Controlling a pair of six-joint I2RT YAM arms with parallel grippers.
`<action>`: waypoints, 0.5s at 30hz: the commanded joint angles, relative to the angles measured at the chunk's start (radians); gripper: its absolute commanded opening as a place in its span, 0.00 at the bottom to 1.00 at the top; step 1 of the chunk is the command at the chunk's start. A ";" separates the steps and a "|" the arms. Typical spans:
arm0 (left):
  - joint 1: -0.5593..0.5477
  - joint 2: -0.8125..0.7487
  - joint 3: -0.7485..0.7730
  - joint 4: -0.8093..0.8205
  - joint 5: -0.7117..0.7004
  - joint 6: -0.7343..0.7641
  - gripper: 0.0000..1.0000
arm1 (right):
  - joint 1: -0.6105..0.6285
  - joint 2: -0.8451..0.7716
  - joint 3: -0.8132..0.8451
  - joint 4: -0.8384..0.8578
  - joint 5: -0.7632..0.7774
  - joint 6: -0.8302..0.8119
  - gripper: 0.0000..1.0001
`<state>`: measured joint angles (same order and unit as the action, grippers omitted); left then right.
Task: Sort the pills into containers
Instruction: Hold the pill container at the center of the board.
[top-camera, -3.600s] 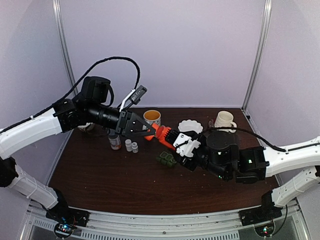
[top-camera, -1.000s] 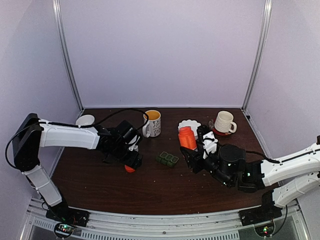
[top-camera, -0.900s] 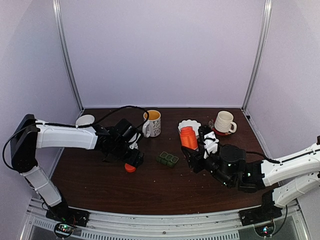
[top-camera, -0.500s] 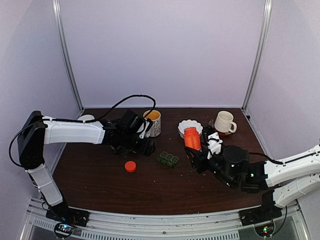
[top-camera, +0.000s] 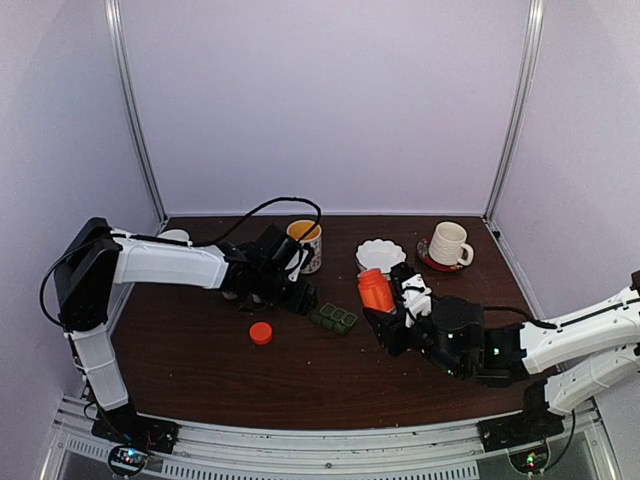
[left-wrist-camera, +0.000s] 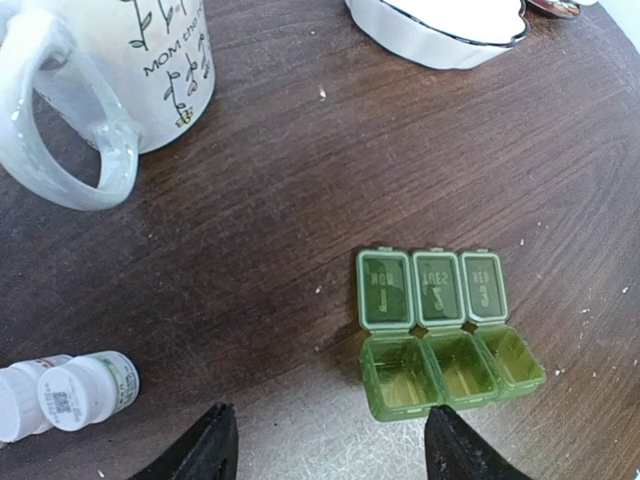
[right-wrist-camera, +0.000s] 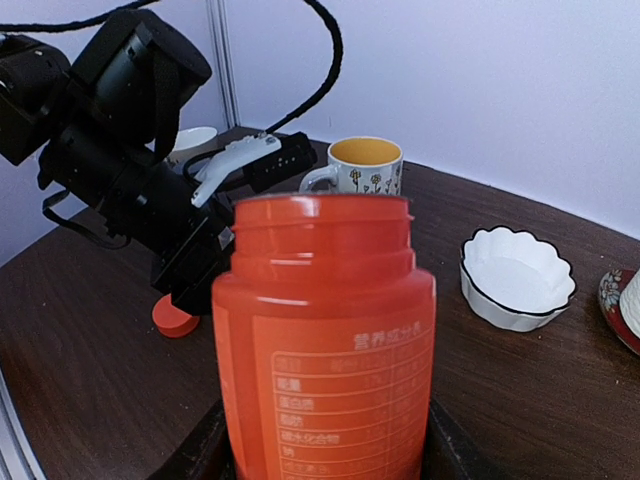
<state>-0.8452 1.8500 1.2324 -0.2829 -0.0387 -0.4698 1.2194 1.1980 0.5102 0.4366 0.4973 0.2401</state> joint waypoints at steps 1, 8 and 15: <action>0.006 0.007 -0.021 0.095 0.023 0.002 0.67 | -0.007 0.053 0.031 -0.034 -0.048 0.003 0.00; 0.005 0.050 -0.011 0.103 0.023 0.006 0.68 | -0.008 0.076 0.012 0.011 -0.072 -0.005 0.00; 0.005 0.099 0.004 0.081 0.016 0.012 0.68 | -0.007 0.082 -0.002 0.040 -0.084 -0.005 0.00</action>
<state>-0.8452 1.9106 1.2156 -0.2249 -0.0223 -0.4694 1.2167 1.2720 0.5171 0.4301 0.4255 0.2356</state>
